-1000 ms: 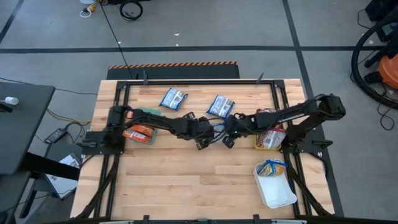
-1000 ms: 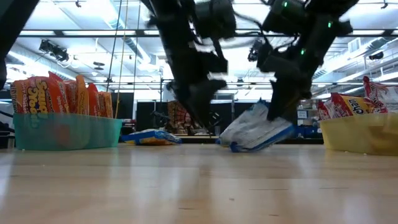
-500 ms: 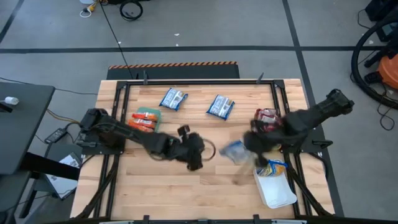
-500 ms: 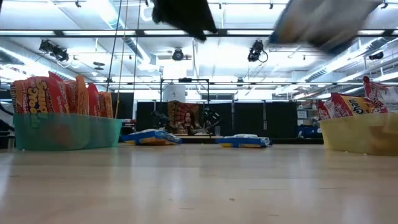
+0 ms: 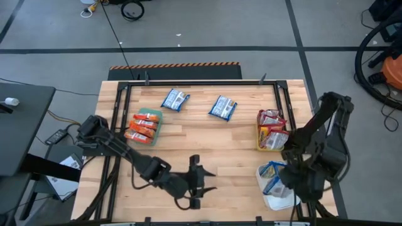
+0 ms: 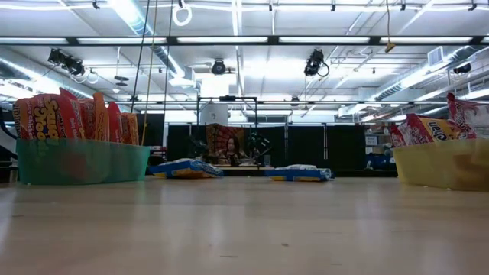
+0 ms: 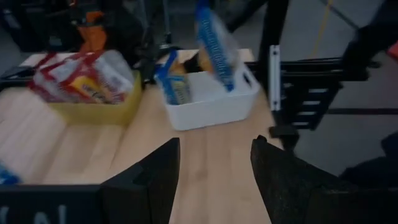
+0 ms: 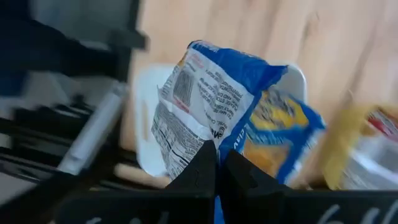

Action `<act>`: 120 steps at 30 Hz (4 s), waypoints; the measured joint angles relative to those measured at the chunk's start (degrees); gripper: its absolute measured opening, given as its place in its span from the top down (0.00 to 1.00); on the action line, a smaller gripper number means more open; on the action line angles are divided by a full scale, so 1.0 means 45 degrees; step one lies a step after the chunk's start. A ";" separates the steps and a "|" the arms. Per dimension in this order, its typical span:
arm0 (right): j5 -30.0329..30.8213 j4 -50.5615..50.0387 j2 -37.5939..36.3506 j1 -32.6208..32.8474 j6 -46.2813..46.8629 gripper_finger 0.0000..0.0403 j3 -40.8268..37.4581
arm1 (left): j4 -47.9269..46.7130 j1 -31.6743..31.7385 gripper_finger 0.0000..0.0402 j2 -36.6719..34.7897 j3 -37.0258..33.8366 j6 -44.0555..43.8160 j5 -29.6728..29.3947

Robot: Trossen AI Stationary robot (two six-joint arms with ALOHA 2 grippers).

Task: Sort Maruchan noodles
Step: Put the blue noodle pack into the white bin

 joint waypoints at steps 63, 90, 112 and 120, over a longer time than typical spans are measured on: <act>0.6245 1.4384 0.5718 -1.5299 -1.3023 0.40 -0.5935 | 0.1003 -0.1237 0.55 -0.2132 -0.6100 -0.3642 0.2325; 0.6932 1.3818 0.3581 -1.4170 -1.2298 0.98 -0.5707 | -0.5750 -0.3444 0.55 -0.2166 -0.1787 -0.4676 -0.1712; -0.4705 0.9710 -0.3871 -0.5280 0.0311 0.98 -0.4680 | -0.2119 -0.2572 0.55 -0.2171 -0.1797 -0.2728 -0.4236; -0.5577 0.7595 -0.3989 -0.2838 0.0480 0.99 -0.5756 | 0.0049 -0.2440 0.55 -0.1972 -0.1797 -0.1319 -0.2870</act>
